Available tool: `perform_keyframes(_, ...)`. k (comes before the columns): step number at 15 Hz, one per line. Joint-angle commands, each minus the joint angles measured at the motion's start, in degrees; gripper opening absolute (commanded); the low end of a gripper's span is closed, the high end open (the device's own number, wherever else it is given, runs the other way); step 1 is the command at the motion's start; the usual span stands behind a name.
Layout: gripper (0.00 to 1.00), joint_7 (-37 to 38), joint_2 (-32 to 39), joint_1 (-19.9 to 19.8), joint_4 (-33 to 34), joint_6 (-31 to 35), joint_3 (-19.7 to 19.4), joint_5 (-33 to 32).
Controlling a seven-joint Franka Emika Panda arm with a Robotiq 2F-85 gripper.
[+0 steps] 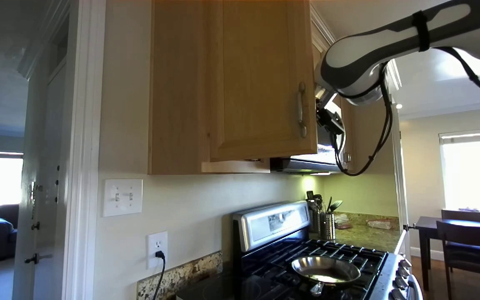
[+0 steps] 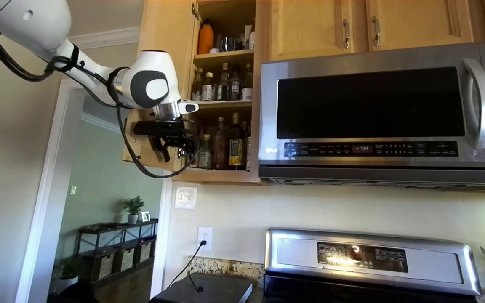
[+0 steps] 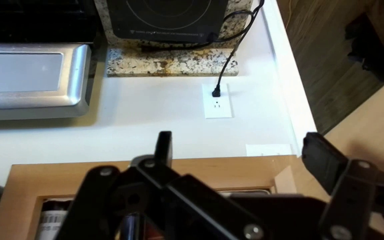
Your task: Open the overhead cabinet door on the far left
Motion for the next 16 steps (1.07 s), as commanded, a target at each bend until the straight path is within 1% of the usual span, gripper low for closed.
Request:
perform_keyframes(1, 1.0, -3.2, -1.8, 3.2, -1.6, -3.6, 0.1, 4.1)
perform_keyframes(4, 1.0, -4.1, -1.9, 3.9, -1.4, -6.1, 0.9, 4.6)
perform_keyframes(8, 1.0, 1.9, -3.4, -0.5, -3.3, -5.8, 2.7, -1.9)
perform_keyframes(10, 1.0, 5.6, -3.8, -2.6, -4.1, -8.3, 3.2, -5.4)
perform_keyframes(12, 1.0, 8.2, -3.8, -4.7, -4.8, -12.2, 3.4, -8.8)
perform_keyframes(14, 1.0, 10.7, -3.6, -6.1, -5.1, -15.9, 3.4, -10.9)
perform_keyframes(16, 1.0, 12.8, -3.1, -7.1, -4.8, -20.1, 3.2, -11.6)
